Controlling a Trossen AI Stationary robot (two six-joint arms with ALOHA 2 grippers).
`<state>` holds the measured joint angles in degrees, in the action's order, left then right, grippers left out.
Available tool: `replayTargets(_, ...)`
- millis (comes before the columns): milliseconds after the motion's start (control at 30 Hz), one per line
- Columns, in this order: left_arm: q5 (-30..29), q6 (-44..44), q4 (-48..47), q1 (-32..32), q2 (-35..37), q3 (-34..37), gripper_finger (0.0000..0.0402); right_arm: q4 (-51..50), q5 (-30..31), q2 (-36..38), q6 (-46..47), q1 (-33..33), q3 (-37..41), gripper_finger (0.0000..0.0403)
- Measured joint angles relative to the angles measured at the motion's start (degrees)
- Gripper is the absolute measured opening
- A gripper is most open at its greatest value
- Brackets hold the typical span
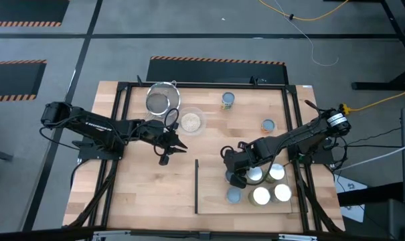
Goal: Pick and place cans onto a shelf
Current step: Put the red can on the shelf aligned with the other orange can, then put the yellow can on the shelf
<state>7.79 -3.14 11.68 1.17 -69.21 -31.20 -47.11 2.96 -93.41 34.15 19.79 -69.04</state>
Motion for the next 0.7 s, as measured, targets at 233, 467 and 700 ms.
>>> replayTargets(233,0.0,0.0,0.0,0.0,0.0,0.0,0.0066,0.0,0.0,0.0,-0.1,0.0,0.0,0.0108)
replayTargets(467,0.0,0.0,0.0,0.0,0.0,0.0,0.0066,0.0,0.0,0.0,-0.1,-0.1,0.0,0.0112)
replayTargets(700,0.0,0.0,0.0,0.0,0.0,0.0,0.0066,-0.1,0.0,1.6,-0.2,-0.1,0.0,0.0113)
